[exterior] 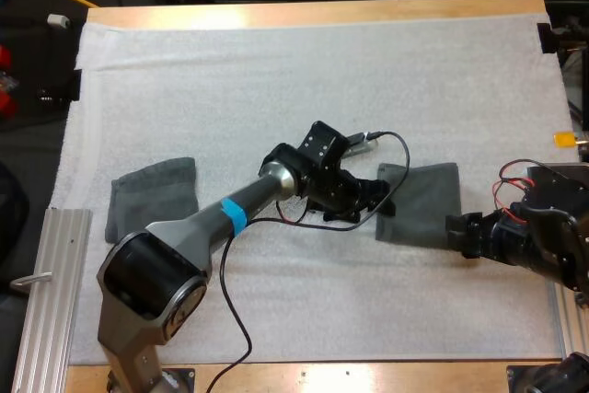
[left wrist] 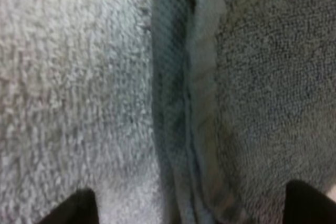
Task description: Pick towel from pile, fold and stack
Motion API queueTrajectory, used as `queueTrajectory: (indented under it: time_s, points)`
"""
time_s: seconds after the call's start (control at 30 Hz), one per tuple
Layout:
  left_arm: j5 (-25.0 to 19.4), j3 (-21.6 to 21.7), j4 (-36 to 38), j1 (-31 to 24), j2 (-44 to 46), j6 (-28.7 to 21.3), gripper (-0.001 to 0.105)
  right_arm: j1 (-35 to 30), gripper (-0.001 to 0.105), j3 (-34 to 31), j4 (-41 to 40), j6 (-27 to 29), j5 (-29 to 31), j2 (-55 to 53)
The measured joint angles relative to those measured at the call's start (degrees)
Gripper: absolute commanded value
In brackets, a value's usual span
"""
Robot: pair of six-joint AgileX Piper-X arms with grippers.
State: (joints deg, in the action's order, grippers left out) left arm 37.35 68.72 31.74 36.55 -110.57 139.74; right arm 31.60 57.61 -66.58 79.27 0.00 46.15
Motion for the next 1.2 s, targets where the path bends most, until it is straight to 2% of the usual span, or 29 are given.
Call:
queueTrajectory:
  time_s: [0.13, 0.43, 0.7, 0.9, 1.2]
  points:
    - [-0.2, 0.9, 0.9, 0.2, -0.5, 0.3, 0.071, 0.0, 0.065, 0.0, 0.0, 0.1, 0.0, 0.0]
    - [4.1, 1.7, 0.4, 0.5, -0.8, 2.9, 0.071, 0.0, 0.065, 0.0, 0.0, 0.1, 0.0, 0.0]
    - [3.7, 3.2, -3.7, 3.4, -2.1, 8.5, 0.071, 0.0, 0.065, 0.0, 0.0, 0.1, 0.0, 0.0]
    - [3.4, 3.9, -3.0, 3.5, -2.8, 9.1, 0.070, 0.0, 0.065, 0.0, 0.0, 0.1, 0.0, -0.8]
    - [2.9, 4.0, -3.0, 3.5, -2.8, 9.9, 0.062, 0.0, 0.065, 0.0, 0.0, 0.1, 0.0, -2.3]
